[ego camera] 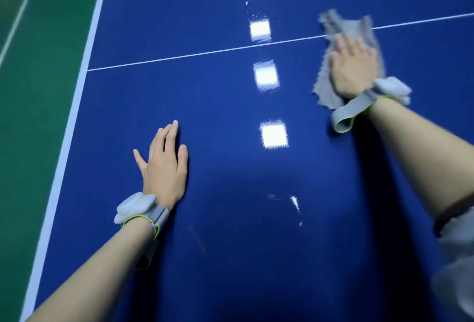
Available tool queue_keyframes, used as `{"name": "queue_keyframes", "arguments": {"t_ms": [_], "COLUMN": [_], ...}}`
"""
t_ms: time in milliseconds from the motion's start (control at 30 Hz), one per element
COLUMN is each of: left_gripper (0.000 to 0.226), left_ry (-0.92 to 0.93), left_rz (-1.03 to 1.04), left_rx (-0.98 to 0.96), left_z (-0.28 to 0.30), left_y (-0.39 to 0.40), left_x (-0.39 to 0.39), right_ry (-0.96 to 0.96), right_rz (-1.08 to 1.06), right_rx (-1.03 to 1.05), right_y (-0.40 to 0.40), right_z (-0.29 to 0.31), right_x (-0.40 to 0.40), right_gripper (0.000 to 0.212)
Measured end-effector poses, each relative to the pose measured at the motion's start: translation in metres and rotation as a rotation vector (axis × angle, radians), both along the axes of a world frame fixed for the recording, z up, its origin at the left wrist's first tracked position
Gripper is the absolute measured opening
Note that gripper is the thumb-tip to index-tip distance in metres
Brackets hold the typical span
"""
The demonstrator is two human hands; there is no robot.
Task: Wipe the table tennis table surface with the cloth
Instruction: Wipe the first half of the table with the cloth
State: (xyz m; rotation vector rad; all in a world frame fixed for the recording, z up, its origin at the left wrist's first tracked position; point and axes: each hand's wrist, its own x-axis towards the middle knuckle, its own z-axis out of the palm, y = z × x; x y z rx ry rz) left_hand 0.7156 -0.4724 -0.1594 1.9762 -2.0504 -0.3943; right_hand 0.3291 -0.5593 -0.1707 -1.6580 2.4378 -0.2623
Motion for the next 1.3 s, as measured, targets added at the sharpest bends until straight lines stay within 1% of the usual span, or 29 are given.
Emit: {"name": "queue_keyframes", "arguments": {"t_ms": [67, 133, 300, 367, 467, 533, 567, 667, 733, 800, 900, 933, 1033, 1100, 1200, 1233, 1300], "left_gripper": [0.049, 0.05, 0.052, 0.053, 0.06, 0.064, 0.063, 0.061, 0.063, 0.062, 0.057, 0.056, 0.059, 0.058, 0.058, 0.059, 0.061], "left_ry": [-0.008, -0.013, -0.032, -0.037, -0.044, -0.012, 0.01, 0.105, 0.122, 0.079, 0.02, -0.012, -0.1, -0.11, -0.036, -0.012, 0.007], "left_rz": [0.008, 0.002, 0.01, 0.004, -0.013, -0.03, -0.05, -0.196, -0.294, -0.289, -0.184, -0.17, -0.184, -0.188, -0.125, -0.109, -0.097], "left_rx": [-0.013, -0.018, -0.03, -0.043, -0.047, -0.024, -0.004, 0.075, 0.086, 0.064, 0.056, 0.039, -0.009, -0.019, -0.036, -0.039, -0.052], "left_z": [-0.001, -0.002, -0.004, -0.006, -0.006, -0.002, 0.001, 0.014, 0.023, 0.022, 0.015, 0.012, 0.006, 0.002, -0.002, -0.004, -0.004], "left_y": [0.0, 0.0, 0.001, 0.0, 0.0, 0.0, -0.002, -0.011, -0.021, -0.03, -0.032, -0.031, -0.032, -0.03, -0.029, -0.029, -0.029], "left_x": [0.001, 0.002, -0.002, 0.0, -0.001, 0.003, 0.007, 0.027, 0.059, 0.102, 0.155, 0.172, 0.207, 0.212, 0.209, 0.208, 0.21], "right_ry": [-0.045, -0.047, -0.022, -0.013, -0.015, -0.026, -0.03, -0.039, -0.036, -0.056, -0.06, -0.059, -0.069, -0.062, -0.016, -0.008, -0.013], "right_rz": [-0.178, -0.261, -0.342, -0.358, -0.334, -0.294, -0.265, -0.175, -0.123, -0.073, 0.016, 0.074, 0.344, 0.531, 0.717, 0.739, 0.693], "right_rx": [-0.01, -0.006, -0.001, -0.001, -0.017, -0.021, -0.031, -0.05, -0.047, -0.051, -0.052, -0.046, -0.017, 0.007, -0.002, 0.0, 0.006], "right_y": [0.0, 0.0, 0.008, 0.011, 0.009, 0.003, -0.003, -0.028, -0.046, -0.063, -0.079, -0.084, -0.089, -0.083, -0.069, -0.065, -0.058], "right_z": [0.0, -0.001, -0.004, -0.003, -0.004, -0.003, -0.003, -0.003, -0.004, -0.005, -0.003, -0.002, 0.0, 0.002, 0.004, 0.005, 0.006], "right_x": [-0.02, -0.026, -0.005, 0.019, 0.073, 0.12, 0.144, 0.209, 0.259, 0.31, 0.375, 0.401, 0.475, 0.495, 0.477, 0.466, 0.443], "right_gripper": [0.051, 0.053, 0.055, 0.055, 0.054, 0.054, 0.054, 0.054, 0.054, 0.053, 0.054, 0.054, 0.054, 0.053, 0.051, 0.051, 0.051]}}
